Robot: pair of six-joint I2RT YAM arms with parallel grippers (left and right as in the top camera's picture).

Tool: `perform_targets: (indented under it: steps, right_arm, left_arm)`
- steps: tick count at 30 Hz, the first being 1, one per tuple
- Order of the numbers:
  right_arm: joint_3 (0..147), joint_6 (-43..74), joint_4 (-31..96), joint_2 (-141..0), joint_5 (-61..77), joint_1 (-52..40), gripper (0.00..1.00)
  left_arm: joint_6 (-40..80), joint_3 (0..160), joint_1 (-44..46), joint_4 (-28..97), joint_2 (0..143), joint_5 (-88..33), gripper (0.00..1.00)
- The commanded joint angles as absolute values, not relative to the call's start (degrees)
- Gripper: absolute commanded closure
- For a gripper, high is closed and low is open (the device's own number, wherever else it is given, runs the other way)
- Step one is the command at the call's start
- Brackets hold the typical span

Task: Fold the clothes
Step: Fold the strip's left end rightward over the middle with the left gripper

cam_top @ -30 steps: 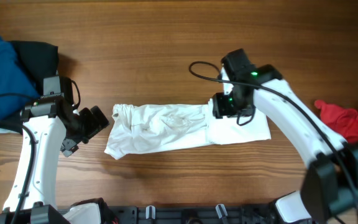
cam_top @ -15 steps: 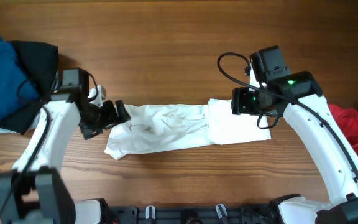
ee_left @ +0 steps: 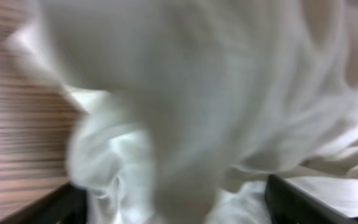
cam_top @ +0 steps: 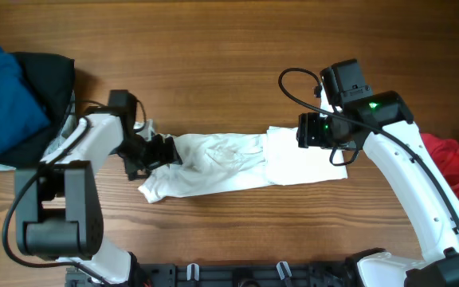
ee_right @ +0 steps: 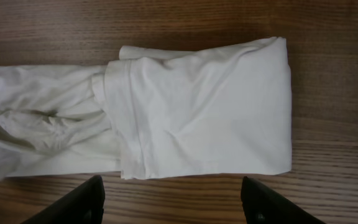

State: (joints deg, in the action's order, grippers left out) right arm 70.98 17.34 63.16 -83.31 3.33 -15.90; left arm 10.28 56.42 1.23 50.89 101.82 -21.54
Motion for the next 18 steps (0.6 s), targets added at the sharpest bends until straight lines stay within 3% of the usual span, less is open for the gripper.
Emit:
perform_targets:
  steps: [1, 3, 4, 5, 7, 14, 18]
  right_arm:
    - [71.7, 18.1, 63.5, -83.5, 2.3, -15.7, 0.29]
    - [71.7, 18.0, 63.5, -83.5, 2.3, -15.7, 0.29]
    - [71.7, 18.1, 63.7, -83.5, 2.1, -15.8, 0.29]
    - [71.7, 18.1, 63.7, -83.5, 1.9, -15.8, 0.29]
    - [71.7, 18.0, 63.7, -83.5, 1.8, -15.7, 0.29]
    - [71.7, 18.0, 63.2, -83.9, 1.0, -15.7, 0.26]
    - [71.7, 18.0, 63.3, -85.8, 1.0, -15.7, 0.26]
  left_arm:
    - [9.4, 55.4, 6.3, 50.2, 104.3, -24.6, 0.26]
    - [9.4, 55.4, 7.6, 49.6, 104.3, -24.5, 0.44]
    - [9.4, 55.4, 7.6, 49.5, 104.3, -23.8, 0.56]
    - [9.4, 55.4, 7.5, 49.5, 104.3, -22.9, 0.74]
    - [9.4, 55.4, 6.9, 49.7, 104.2, -21.0, 0.94]
    - [10.8, 61.1, -1.6, 59.3, 100.3, -8.1, 0.96]
    - [10.9, 67.4, -7.2, 65.0, 98.7, -6.6, 0.96]
